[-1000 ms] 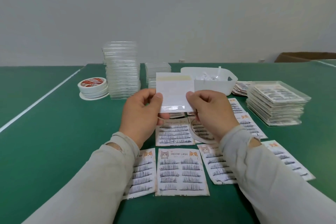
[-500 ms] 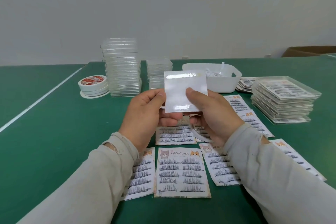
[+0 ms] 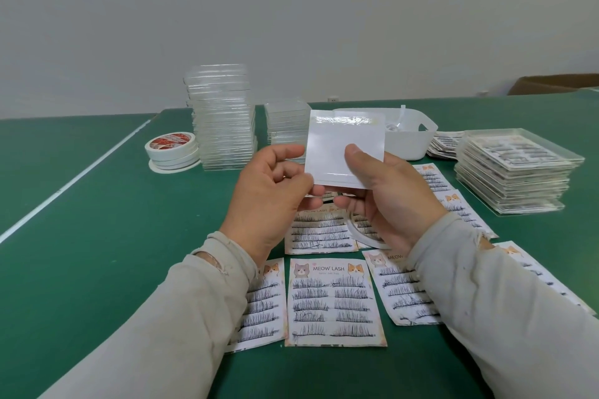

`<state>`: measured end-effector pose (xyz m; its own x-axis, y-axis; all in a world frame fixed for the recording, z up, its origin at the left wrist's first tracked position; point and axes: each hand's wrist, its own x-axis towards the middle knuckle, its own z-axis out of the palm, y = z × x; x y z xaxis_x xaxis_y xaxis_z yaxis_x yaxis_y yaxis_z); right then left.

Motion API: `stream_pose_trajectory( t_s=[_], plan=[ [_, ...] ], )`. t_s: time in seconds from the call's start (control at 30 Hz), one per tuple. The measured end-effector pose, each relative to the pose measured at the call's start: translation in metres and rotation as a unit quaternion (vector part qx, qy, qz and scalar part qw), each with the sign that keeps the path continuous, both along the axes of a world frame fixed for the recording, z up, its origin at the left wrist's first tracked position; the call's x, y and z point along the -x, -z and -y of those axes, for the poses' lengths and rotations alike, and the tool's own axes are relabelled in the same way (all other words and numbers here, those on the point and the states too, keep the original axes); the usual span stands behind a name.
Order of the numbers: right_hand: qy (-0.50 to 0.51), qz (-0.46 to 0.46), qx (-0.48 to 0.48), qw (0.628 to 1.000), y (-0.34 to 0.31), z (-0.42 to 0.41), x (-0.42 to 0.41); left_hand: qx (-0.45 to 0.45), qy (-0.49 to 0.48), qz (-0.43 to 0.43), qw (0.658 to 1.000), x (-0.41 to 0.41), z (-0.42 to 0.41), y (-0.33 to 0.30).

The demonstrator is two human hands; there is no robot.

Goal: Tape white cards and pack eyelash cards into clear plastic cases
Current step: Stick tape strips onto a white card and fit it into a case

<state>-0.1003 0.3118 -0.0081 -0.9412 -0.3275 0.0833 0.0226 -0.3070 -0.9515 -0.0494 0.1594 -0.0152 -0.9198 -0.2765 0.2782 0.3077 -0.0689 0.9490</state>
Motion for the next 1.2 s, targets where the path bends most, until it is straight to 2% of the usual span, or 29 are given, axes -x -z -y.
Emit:
stream_pose_trajectory(
  t_s=[0.3,0.5,0.73,0.93,1.2],
  plan=[
    [0.000,0.001,0.014,1.000,-0.0002,-0.0006,0.0009,-0.012,-0.004,0.003,1.000,-0.0032,-0.0014,-0.0043],
    [0.013,-0.051,-0.020,0.998,0.0029,0.0020,-0.0001,0.008,-0.036,0.000,0.999,-0.0016,-0.0016,-0.0030],
    [0.007,-0.016,0.016,1.000,0.0014,0.0011,-0.0001,-0.011,-0.026,-0.008,1.000,-0.0028,-0.0009,-0.0055],
    [-0.004,-0.004,0.035,0.999,-0.0007,0.0005,-0.0017,0.031,-0.027,-0.023,0.999,-0.0047,-0.0057,-0.0041],
    [-0.006,0.000,0.044,0.999,-0.0006,0.0007,-0.0028,0.035,-0.055,-0.023,0.998,-0.0036,-0.0023,-0.0041]
  ],
)
